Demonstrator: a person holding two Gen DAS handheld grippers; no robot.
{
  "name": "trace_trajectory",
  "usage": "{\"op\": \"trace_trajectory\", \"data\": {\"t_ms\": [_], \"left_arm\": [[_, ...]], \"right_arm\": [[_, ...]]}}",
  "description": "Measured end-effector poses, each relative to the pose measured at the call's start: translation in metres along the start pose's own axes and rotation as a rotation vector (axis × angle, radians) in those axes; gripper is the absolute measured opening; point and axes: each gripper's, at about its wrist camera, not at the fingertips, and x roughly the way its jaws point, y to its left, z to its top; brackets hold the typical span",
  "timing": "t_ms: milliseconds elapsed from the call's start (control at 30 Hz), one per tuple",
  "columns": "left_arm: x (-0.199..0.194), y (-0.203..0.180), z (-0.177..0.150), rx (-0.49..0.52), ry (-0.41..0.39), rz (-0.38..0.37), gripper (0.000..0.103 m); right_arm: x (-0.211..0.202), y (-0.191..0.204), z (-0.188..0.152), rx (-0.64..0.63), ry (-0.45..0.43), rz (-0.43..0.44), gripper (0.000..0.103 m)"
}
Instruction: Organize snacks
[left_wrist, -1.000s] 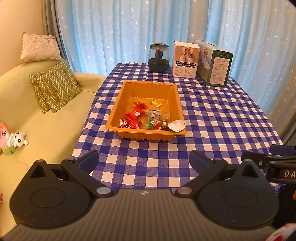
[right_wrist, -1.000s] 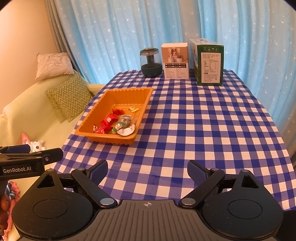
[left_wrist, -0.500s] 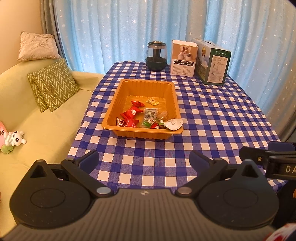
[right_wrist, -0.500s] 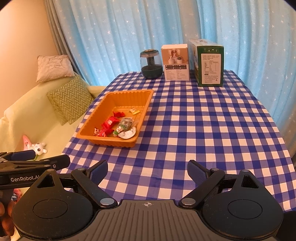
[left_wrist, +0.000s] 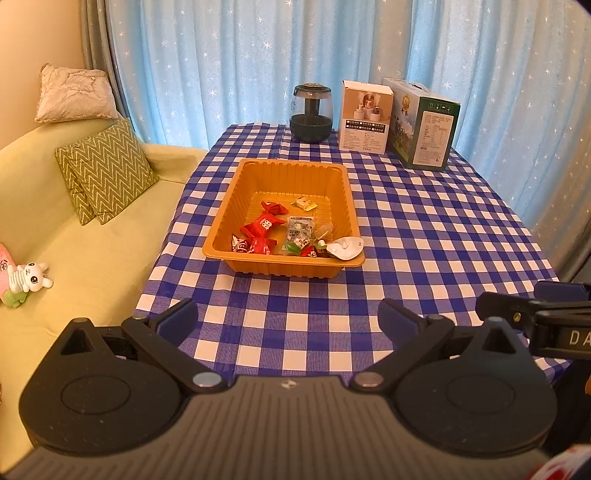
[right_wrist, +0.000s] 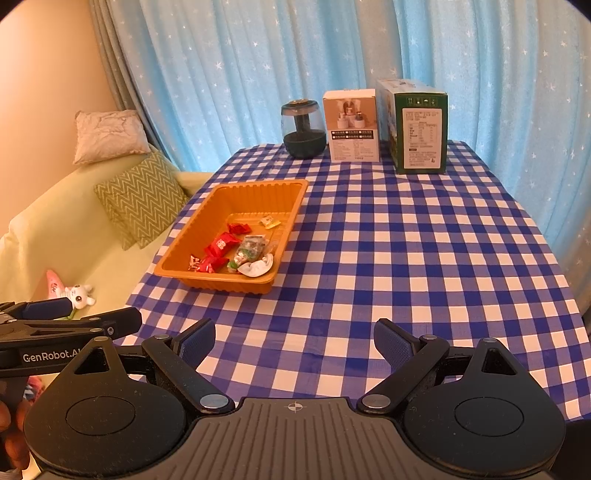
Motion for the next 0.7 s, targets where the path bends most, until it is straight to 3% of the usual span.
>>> {"op": "trace_trajectory", "data": {"t_ms": [700], "left_arm": [[-0.0001,-0.0043,-0.0009,0.003,0.000,-0.004,0.103]], "right_arm": [[-0.0003,0.0004,-0.0012,0.000,-0.004,-0.001,0.092]]}}
